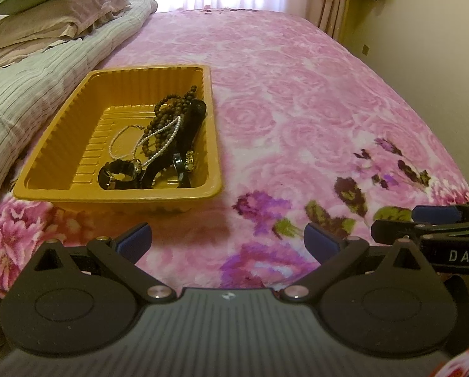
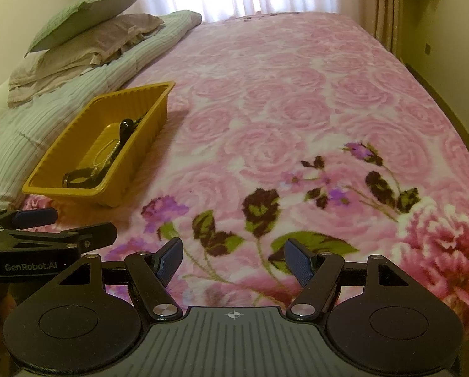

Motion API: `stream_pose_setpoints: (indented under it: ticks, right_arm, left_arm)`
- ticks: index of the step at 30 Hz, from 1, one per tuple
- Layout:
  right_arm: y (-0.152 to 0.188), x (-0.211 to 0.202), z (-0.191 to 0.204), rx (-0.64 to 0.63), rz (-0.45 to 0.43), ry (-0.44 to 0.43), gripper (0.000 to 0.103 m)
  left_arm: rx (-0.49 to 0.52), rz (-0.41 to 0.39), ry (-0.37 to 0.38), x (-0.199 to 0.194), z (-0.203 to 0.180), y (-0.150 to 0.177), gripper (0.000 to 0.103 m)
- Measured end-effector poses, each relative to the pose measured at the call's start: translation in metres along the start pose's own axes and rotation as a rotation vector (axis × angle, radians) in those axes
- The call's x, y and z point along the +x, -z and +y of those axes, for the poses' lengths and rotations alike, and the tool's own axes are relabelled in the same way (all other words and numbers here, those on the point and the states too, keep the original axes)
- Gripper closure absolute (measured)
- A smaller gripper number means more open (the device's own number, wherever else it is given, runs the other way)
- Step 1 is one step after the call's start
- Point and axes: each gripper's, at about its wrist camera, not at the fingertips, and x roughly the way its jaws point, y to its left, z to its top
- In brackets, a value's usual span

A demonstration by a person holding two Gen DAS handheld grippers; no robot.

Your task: Organize jewelry

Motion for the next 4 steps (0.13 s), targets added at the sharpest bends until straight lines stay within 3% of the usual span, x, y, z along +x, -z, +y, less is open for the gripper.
stream_pose_setpoints:
  ticks: [4]
  right_arm:
    - [0.0004,-0.0019,-0.0066,0.007,-0.002,0.003,0.032]
  left_arm:
    - [0.001,0.0,0.006,0.0013,-0.0044,-0.0003,0.001]
